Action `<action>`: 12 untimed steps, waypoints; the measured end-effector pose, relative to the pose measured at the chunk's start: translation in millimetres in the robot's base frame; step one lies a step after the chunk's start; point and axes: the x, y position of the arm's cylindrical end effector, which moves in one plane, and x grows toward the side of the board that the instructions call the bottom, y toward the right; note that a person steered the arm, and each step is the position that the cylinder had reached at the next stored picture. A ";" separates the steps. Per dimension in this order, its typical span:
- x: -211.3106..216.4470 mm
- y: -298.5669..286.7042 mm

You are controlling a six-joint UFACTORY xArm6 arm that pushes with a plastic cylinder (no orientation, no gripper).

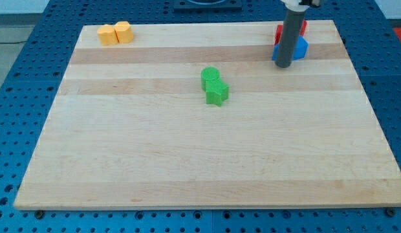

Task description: Slide the green circle below the yellow blocks

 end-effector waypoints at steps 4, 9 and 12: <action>45.9 -42.3; 48.1 -169.6; 48.1 -258.0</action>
